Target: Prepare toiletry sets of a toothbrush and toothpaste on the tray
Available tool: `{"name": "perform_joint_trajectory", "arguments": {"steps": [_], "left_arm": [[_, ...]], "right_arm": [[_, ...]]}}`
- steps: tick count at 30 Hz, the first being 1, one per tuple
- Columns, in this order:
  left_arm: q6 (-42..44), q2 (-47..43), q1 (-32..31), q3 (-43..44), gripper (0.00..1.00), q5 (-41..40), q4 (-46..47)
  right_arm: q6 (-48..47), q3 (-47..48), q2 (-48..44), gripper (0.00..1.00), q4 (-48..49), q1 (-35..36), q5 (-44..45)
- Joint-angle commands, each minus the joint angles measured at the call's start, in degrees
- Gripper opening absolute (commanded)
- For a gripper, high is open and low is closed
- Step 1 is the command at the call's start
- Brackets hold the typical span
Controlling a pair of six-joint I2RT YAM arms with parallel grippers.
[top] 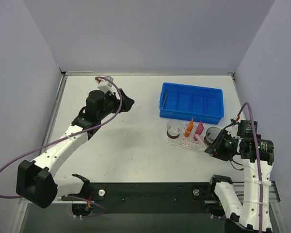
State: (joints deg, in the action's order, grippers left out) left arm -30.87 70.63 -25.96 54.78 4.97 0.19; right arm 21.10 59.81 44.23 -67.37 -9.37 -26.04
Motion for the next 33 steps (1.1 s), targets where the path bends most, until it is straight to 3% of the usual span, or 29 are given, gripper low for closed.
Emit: {"name": "perform_joint_trajectory", "arguments": {"steps": [1, 17, 33], "left_arm": [[-0.06, 0.30, -0.24, 1.91, 0.80, 0.39, 2.10], [-0.42, -0.58, -0.24, -0.12, 0.80, 0.39, 2.80], [1.17, 0.56, 0.29, -0.64, 0.80, 1.53, 3.50]], "right_arm": [[-0.89, -0.75, 1.21, 0.00, -0.39, -0.74, -1.03], [-1.06, -1.80, 2.70, 0.00, -1.44, -2.06, 0.47], [-1.24, -4.26, 5.25, 0.00, 4.00, -2.24, 0.03]]}}
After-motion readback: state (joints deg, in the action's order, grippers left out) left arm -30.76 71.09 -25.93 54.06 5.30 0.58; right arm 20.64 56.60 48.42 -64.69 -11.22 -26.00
